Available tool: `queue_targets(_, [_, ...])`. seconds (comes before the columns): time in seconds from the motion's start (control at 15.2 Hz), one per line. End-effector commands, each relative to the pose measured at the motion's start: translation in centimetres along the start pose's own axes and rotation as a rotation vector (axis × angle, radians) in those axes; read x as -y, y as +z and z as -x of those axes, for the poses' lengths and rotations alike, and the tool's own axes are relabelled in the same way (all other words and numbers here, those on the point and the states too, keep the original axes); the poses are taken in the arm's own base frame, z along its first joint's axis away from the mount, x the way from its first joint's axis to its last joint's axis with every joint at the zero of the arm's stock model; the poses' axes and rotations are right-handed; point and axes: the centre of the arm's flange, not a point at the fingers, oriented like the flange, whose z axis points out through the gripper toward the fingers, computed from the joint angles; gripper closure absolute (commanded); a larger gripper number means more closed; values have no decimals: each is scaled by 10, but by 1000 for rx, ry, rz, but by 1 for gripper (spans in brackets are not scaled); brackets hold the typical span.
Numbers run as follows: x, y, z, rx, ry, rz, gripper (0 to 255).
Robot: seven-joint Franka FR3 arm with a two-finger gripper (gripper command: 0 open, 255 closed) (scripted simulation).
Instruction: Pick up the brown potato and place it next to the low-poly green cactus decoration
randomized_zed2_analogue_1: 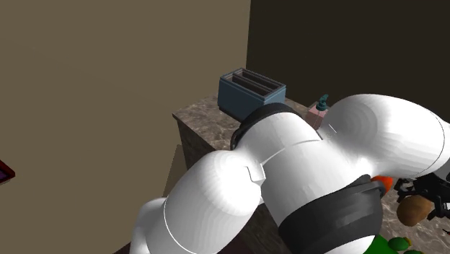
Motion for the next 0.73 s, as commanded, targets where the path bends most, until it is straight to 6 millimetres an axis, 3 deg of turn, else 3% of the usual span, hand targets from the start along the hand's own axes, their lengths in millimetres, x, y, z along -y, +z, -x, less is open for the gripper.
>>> queue_targets(0.0, [0, 11, 0, -1, 0, 0, 255])
queue_targets(0.33, [2, 39, 1, -1, 0, 0, 255])
queue_targets(0.66, [2, 39, 1, -1, 0, 0, 255])
